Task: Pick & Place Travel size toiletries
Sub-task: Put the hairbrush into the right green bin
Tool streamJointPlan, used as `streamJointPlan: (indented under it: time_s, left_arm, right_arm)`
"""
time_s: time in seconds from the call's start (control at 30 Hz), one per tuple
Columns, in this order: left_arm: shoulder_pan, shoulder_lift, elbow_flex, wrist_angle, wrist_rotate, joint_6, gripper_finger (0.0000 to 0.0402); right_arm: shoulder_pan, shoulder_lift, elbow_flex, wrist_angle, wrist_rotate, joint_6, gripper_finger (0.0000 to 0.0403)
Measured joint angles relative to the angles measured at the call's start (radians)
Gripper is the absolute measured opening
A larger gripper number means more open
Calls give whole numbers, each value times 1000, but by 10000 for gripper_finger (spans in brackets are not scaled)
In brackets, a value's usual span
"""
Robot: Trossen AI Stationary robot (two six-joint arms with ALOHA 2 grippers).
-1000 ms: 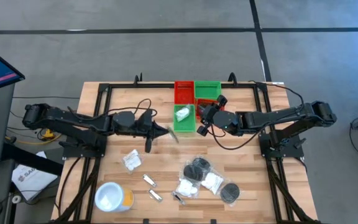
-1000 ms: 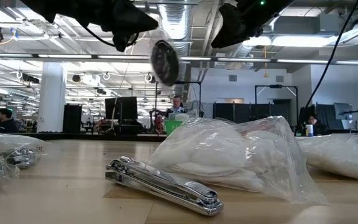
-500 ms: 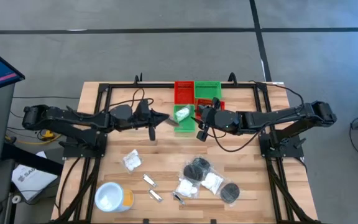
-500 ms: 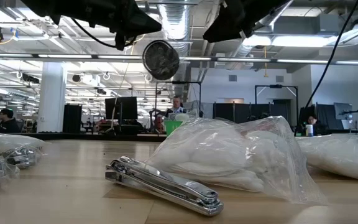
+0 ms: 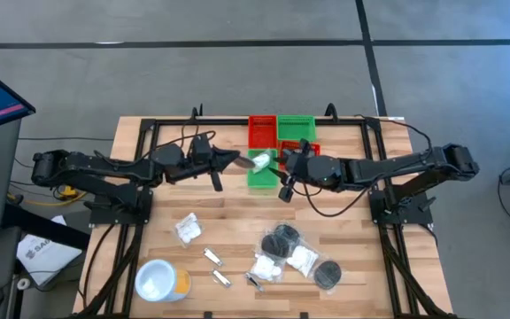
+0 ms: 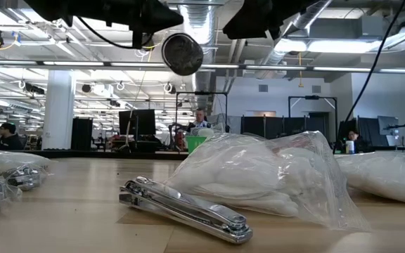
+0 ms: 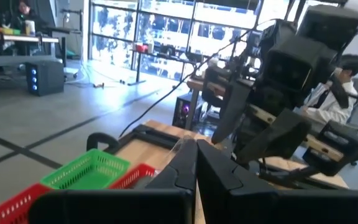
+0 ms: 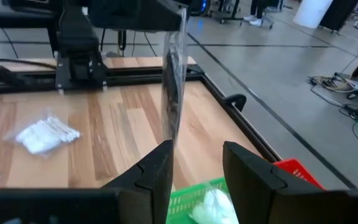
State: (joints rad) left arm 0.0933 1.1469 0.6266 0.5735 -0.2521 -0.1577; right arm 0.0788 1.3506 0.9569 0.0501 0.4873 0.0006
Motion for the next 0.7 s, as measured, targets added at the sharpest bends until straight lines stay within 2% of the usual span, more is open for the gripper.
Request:
streamJointPlan:
  time_s: [0.23,0.47,0.7]
  left_arm:
    - [0,0,0,29,-1,0,0]
    - [0,0,0,35,1,0,0]
    - [0,0,0,36,4,0,0]
  right_arm:
    - [-3,46,1,74,-4,-11,129]
    - [-1,112,-1,162,-3,-87,129]
    - [-8,111,0,187,-3,-89,129]
